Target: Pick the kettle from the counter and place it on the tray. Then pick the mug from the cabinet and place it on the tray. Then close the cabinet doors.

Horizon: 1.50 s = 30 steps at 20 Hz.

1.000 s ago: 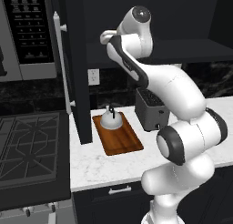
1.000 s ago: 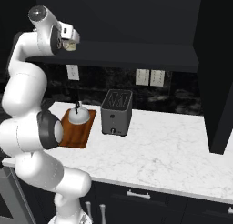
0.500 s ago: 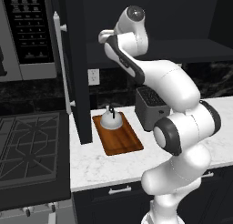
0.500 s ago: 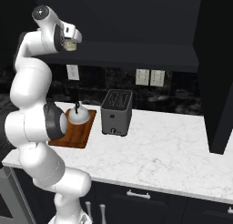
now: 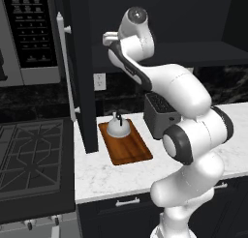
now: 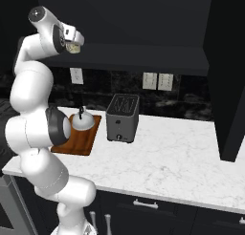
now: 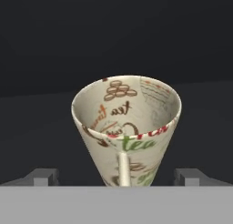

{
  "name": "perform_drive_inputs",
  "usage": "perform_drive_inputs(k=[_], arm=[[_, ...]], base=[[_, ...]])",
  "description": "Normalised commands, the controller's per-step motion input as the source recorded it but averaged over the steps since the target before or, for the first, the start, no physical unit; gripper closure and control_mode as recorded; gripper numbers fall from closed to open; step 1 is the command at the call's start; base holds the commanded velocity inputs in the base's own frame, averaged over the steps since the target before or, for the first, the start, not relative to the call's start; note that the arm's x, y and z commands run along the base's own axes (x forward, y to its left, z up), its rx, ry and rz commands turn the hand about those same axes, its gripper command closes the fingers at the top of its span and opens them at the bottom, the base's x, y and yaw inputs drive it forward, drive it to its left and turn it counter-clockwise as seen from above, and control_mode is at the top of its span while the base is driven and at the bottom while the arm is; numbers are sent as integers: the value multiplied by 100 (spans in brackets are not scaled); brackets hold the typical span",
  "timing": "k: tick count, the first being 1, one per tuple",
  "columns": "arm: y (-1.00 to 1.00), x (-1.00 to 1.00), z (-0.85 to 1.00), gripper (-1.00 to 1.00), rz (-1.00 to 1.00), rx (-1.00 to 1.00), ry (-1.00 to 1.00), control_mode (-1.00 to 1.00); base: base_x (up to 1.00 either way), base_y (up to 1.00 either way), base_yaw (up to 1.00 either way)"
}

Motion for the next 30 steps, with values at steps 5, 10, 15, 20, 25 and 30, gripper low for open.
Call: perform_drive_inputs(k=[5, 10, 15, 20, 25, 30], arm=[[0, 8, -1, 100, -9, 0, 0, -100], [0, 3, 0, 100, -7, 0, 0, -100], [-3, 12, -2, 100, -3, 1, 0, -100], [0, -17, 0, 100, 0, 4, -1, -100], [0, -66, 0, 100, 4, 8, -4, -100], [-7, -94, 0, 100, 7, 7, -7, -100]], base=[[0, 0, 0], [0, 0, 0], [0, 0, 0], [0, 0, 0], [0, 0, 0], [0, 0, 0]])
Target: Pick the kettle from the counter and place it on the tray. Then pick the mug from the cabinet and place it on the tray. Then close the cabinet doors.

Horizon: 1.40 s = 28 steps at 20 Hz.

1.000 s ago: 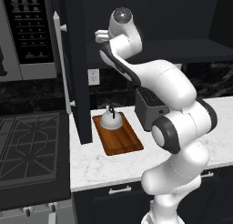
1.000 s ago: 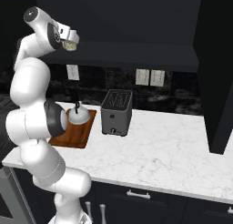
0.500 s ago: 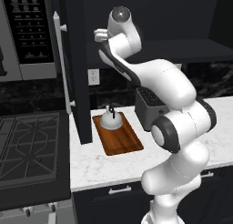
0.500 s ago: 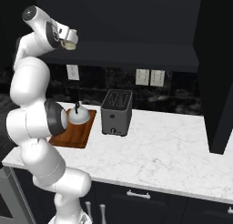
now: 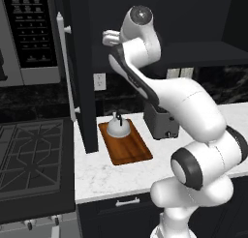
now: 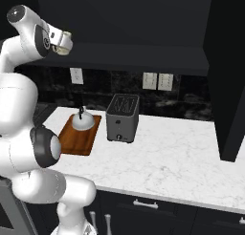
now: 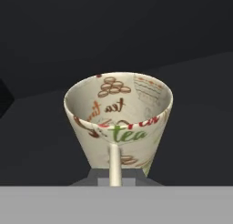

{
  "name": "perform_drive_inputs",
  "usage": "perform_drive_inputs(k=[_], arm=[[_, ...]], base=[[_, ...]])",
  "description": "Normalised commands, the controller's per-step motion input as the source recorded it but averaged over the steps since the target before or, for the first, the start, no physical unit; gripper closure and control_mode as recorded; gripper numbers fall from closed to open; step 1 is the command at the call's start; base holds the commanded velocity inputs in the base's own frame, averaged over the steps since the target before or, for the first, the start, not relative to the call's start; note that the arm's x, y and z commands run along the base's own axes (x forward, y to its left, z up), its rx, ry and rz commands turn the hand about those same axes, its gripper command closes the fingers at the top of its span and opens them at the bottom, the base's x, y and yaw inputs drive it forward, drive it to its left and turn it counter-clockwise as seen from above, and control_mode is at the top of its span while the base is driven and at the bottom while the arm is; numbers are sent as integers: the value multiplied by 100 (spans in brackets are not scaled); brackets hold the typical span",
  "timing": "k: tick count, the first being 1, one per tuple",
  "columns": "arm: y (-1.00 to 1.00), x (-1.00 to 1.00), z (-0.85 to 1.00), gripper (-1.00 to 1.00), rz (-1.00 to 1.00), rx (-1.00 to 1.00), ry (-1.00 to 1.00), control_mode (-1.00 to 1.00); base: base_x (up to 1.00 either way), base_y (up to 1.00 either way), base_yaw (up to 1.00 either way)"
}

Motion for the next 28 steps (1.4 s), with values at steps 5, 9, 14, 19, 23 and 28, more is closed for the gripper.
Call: perform_drive_inputs(k=[5, 9, 14, 19, 23, 28], arm=[[-17, -98, 0, 100, 8, 7, -5, -100], [-29, -95, 0, 100, 13, 5, 0, -100], [-37, -95, 0, 100, 23, 3, -1, -100], [-39, -89, -4, 100, 30, 1, -1, -100], [-17, -54, -28, 100, 40, 0, 2, -100], [-21, -40, -50, 100, 44, -1, 0, -100]], base=[[0, 0, 0], [0, 0, 0], [0, 0, 0], [0, 0, 0], [0, 0, 0], [0, 0, 0]])
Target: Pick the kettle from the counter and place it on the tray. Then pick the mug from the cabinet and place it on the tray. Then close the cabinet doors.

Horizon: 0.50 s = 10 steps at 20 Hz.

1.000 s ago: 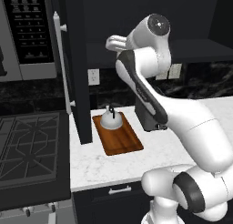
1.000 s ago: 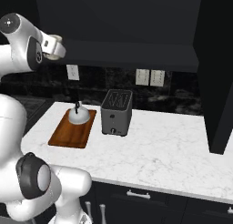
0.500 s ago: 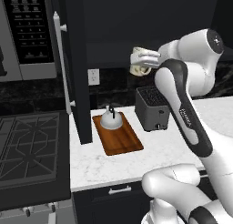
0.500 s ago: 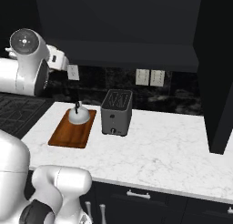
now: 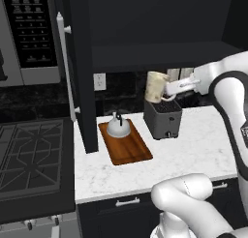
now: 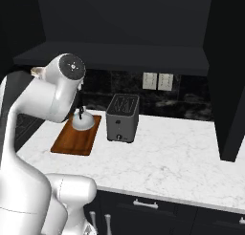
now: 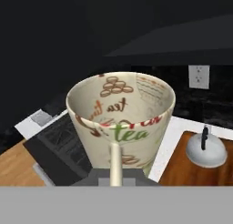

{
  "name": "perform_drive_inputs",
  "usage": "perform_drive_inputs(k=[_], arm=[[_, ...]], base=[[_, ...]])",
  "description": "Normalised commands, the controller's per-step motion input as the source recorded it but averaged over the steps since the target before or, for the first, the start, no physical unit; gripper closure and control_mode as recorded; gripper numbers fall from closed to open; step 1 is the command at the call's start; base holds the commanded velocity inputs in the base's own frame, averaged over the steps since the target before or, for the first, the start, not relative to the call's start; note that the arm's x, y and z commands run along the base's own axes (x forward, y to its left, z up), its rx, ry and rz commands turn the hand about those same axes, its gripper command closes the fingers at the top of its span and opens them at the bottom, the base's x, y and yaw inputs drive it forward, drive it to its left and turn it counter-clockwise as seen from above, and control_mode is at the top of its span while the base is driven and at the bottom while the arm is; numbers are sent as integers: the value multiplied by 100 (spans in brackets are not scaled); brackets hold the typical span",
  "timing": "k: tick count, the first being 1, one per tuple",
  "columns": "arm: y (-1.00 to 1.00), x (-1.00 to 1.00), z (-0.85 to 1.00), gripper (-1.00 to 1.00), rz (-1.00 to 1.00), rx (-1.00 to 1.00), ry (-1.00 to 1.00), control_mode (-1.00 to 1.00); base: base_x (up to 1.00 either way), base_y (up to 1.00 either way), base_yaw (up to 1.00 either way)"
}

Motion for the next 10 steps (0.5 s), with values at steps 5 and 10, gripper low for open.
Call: perform_drive_inputs(k=[5, 10], arm=[[-16, -18, -67, 100, 39, -14, -2, -100], [-4, 1, -75, 100, 15, -15, -4, -100]], base=[[0, 0, 0], [0, 0, 0]])
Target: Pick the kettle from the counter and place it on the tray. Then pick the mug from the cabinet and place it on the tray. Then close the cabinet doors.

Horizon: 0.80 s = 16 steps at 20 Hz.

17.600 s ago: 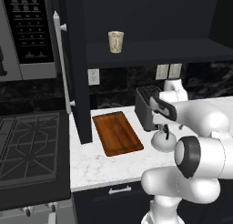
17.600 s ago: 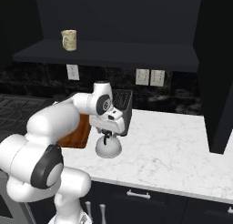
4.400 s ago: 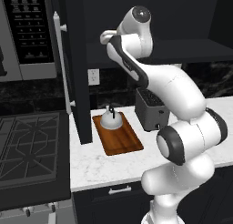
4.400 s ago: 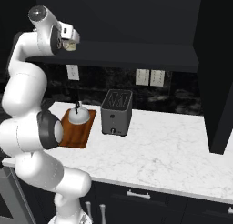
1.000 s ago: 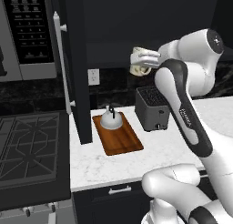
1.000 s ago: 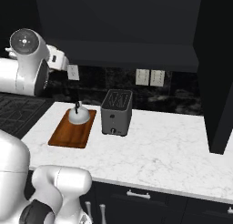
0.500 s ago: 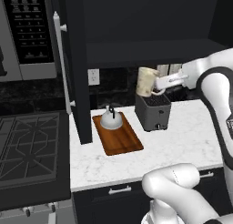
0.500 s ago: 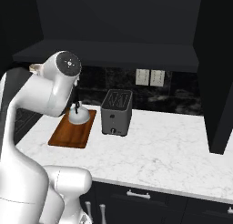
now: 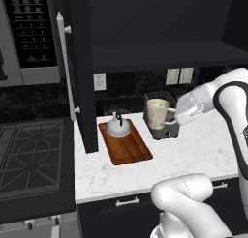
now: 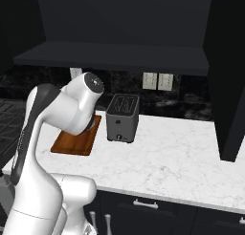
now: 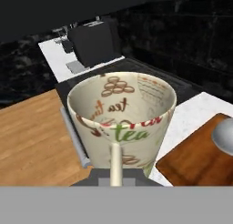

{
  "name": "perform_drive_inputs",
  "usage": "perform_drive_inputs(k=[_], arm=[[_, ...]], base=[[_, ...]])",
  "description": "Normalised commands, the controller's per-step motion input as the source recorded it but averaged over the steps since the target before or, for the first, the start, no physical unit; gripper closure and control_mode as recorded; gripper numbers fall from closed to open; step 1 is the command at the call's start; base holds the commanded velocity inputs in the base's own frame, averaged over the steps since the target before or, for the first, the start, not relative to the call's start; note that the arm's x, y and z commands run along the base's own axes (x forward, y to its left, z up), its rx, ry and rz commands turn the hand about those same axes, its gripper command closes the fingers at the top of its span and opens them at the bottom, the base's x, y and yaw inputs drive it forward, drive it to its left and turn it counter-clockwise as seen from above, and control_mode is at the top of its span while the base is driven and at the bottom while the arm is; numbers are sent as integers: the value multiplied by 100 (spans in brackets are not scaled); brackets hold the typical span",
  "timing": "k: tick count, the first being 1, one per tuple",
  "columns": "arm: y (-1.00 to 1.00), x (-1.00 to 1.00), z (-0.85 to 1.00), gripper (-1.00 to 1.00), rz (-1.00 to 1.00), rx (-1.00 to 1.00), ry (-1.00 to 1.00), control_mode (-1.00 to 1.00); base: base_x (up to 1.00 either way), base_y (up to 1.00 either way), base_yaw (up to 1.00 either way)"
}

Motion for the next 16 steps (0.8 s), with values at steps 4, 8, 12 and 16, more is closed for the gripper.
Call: perform_drive_inputs(k=[4, 8, 12, 16], arm=[[1, 0, -76, 100, 3, -14, -5, -100], [0, 0, -68, 100, 0, -4, -18, -100], [0, 19, -55, 100, 0, 0, -9, -100], [-1, 42, -44, 100, 3, 0, 4, -100]], base=[[0, 0, 0], [0, 0, 0], [0, 0, 0], [0, 0, 0]])
